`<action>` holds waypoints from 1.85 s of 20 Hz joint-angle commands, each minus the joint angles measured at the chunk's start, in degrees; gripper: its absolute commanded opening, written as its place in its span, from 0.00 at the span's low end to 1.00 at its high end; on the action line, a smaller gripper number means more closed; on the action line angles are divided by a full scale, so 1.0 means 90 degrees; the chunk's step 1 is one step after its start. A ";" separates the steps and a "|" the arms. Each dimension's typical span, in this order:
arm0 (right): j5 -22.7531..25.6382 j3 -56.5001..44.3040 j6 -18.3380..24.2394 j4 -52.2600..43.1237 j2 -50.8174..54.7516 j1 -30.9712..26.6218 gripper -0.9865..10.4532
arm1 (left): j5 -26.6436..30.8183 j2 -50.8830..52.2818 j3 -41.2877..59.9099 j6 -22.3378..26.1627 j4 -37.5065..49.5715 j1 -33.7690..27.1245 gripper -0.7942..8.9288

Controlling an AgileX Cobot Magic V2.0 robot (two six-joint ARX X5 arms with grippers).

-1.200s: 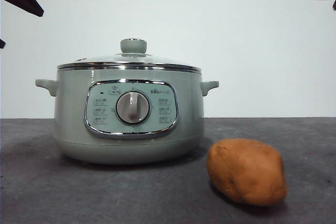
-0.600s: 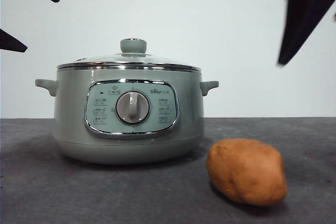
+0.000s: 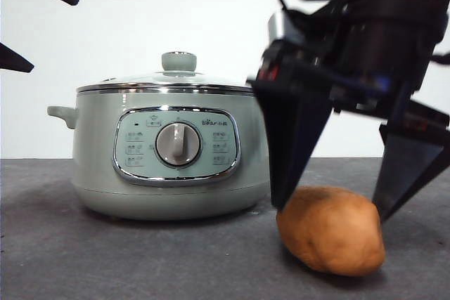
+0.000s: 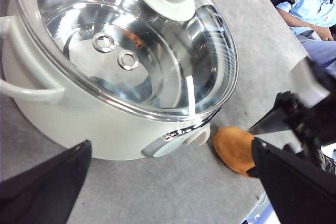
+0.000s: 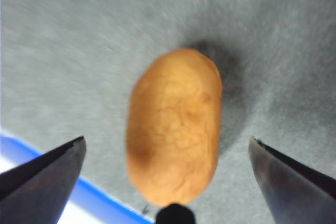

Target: Pick up the potato,open the lid,put the potato in the pot,close the lid

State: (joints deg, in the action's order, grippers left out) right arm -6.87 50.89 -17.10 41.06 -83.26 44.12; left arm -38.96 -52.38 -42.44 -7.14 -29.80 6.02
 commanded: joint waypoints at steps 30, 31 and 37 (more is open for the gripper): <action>0.0175 0.1673 -0.0376 0.2446 0.1411 0.0097 0.09 | 0.3174 -0.4923 -0.5418 0.1156 -0.1693 0.2344 0.72; 0.0175 0.1673 -0.0420 0.2446 0.1416 0.0097 0.09 | 0.3174 -0.4937 -0.5418 0.1156 -0.1676 0.2344 0.72; 0.0177 0.1673 -0.0418 0.2443 0.1411 0.0097 0.09 | 0.3169 -0.4969 -0.5418 0.1333 -0.1741 0.2363 0.52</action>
State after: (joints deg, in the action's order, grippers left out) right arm -5.39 65.84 -20.38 63.18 -70.52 44.97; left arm -10.41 -96.51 -91.18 3.57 -45.50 27.11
